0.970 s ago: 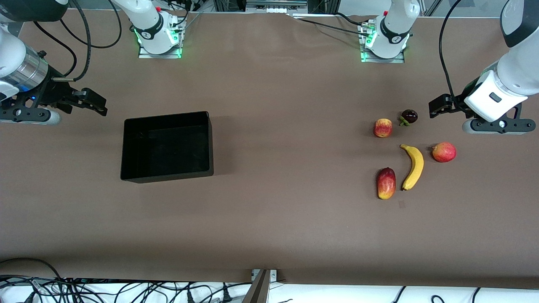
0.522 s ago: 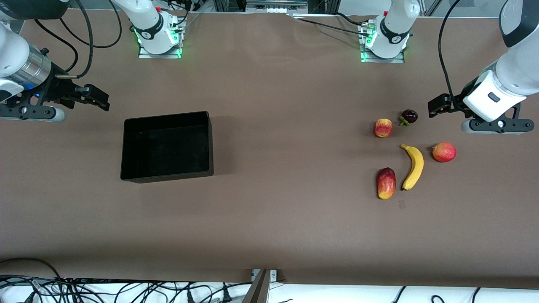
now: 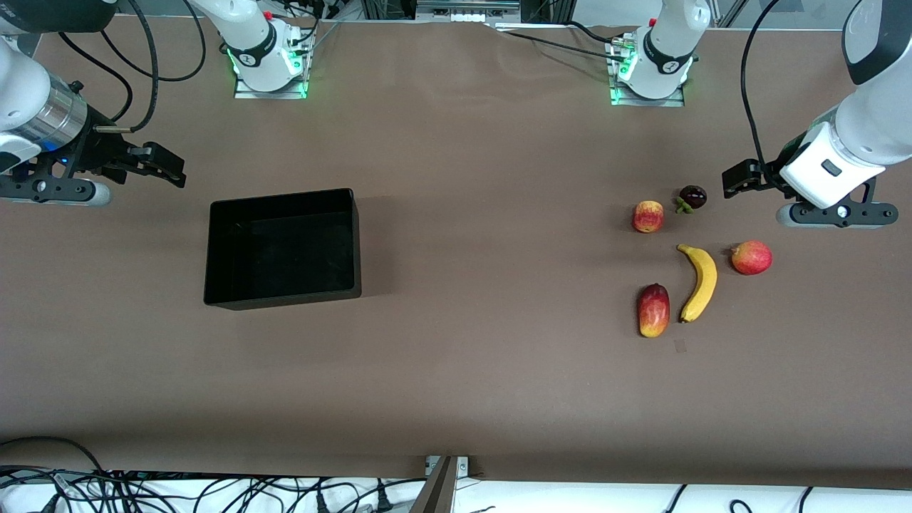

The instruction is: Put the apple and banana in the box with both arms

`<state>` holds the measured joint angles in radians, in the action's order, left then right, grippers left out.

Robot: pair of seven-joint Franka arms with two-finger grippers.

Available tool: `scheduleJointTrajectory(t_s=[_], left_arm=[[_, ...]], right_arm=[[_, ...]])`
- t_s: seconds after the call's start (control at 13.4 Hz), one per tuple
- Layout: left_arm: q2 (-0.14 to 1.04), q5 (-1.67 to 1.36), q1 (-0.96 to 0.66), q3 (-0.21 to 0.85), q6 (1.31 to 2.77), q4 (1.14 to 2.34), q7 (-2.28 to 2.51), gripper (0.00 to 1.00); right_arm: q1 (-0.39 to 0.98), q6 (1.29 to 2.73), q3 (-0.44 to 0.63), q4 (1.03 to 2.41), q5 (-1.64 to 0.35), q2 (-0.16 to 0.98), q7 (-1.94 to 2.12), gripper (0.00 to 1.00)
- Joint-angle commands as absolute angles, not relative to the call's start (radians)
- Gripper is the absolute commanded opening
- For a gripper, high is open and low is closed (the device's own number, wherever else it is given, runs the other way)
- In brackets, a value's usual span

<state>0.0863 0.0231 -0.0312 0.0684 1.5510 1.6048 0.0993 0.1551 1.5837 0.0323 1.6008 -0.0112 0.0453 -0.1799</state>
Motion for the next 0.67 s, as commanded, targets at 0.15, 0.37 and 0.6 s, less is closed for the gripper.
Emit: scheduleJointTrajectory(t_s=[0.15,0.37,0.6], left_arm=[[0.097,0.023,-0.029,0.071,1.529,1.578,0.091,1.00],[0.097,0.023,-0.029,0.071,1.529,1.578,0.091,1.00],[0.097,0.023,-0.028,0.071,1.529,1.578,0.087,1.00]], right_arm=[[0.133,1.609,0.015,1.588,-0.008,0.041,-0.179,1.00],[0.124,1.620,0.026,1.580,-0.017,0.052,-0.066,1.00],[0.123,1.623,0.037,1.582,0.002,0.055,-0.043,1.00]])
